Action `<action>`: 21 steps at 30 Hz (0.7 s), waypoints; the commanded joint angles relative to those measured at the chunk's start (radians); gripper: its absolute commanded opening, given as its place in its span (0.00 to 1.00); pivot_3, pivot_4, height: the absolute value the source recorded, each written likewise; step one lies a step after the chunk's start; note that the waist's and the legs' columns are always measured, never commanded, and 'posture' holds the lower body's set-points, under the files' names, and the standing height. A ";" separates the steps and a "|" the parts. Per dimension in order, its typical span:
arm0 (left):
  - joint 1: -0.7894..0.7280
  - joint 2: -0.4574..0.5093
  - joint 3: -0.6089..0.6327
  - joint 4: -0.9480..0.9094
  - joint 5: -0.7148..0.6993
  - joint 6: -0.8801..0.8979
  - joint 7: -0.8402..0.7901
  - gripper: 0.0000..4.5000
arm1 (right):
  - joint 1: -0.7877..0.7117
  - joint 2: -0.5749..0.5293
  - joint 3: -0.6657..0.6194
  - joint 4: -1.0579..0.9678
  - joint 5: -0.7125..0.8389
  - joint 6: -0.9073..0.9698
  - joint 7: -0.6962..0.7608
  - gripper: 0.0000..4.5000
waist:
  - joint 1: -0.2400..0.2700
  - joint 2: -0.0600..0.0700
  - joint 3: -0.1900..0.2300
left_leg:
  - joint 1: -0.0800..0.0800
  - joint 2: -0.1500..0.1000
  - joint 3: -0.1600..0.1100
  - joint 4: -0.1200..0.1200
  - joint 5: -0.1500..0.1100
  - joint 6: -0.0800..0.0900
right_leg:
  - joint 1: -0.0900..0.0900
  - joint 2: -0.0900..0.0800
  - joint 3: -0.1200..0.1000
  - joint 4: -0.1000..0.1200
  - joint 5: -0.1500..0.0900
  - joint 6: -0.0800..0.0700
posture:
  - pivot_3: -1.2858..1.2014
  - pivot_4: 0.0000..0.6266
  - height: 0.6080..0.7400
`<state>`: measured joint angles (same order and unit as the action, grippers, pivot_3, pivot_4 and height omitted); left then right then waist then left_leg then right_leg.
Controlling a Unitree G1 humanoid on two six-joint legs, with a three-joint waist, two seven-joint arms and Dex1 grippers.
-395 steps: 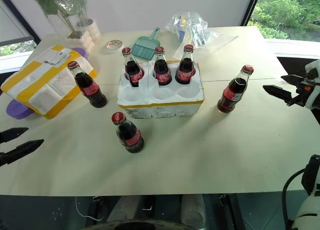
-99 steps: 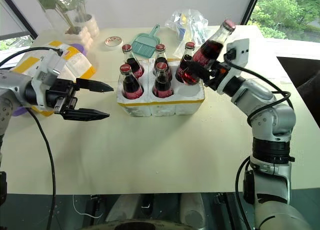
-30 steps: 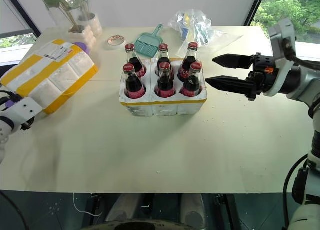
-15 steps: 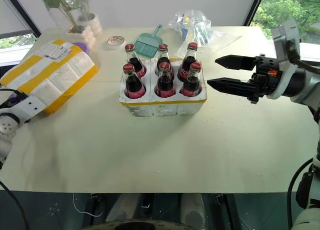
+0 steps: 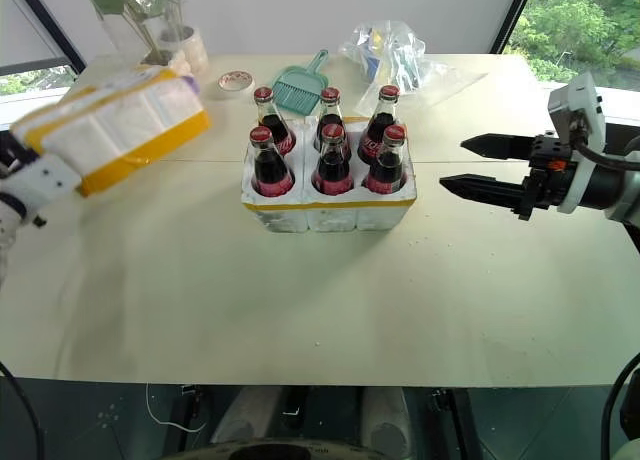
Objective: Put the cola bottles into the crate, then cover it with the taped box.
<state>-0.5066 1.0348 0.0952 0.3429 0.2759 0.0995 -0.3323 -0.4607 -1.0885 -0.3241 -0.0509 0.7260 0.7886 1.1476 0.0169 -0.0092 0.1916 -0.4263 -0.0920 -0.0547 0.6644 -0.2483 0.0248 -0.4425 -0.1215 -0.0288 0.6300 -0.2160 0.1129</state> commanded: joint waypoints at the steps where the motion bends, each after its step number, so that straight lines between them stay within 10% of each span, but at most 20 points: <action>1: -0.083 0.013 0.082 -0.135 -0.112 -0.083 -0.064 0.10 | 0.022 -0.025 -0.044 0.001 -0.011 -0.021 0.010 1.00 | -0.004 0.000 0.000 | 0.000 0.000 0.000 0.000 0.000 0.000 | 0.000 0.000 0.000 0.000 0.000 0.000 | 0.52 0.24 0.99; 11: -0.263 -0.037 -0.060 -0.273 -0.248 -0.247 -0.397 0.10 | 0.068 -0.011 -0.079 -0.010 -0.006 -0.006 -0.038 1.00 | -0.005 0.001 -0.001 | 0.001 0.000 0.002 0.000 0.000 0.000 | 0.001 0.002 0.000 0.001 0.000 0.000 | 0.52 0.24 0.99; 21: -0.343 -0.093 -0.215 -0.228 -0.076 -0.394 -0.457 0.10 | 0.113 0.015 -0.131 -0.052 0.016 0.016 -0.102 1.00 | -0.004 0.001 -0.001 | 0.001 0.000 0.002 0.001 0.000 0.001 | 0.002 0.003 0.000 0.001 0.000 0.001 | 0.52 0.24 0.99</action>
<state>-0.8336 0.9370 -0.1139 0.1337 0.1669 -0.2736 -0.7970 -0.3439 -1.0711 -0.4055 -0.0690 0.7237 0.8027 1.0569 0.0130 -0.0082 0.1910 -0.4252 -0.0923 -0.0523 0.6658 -0.2482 0.0261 -0.4407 -0.1187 -0.0291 0.6306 -0.2156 0.1136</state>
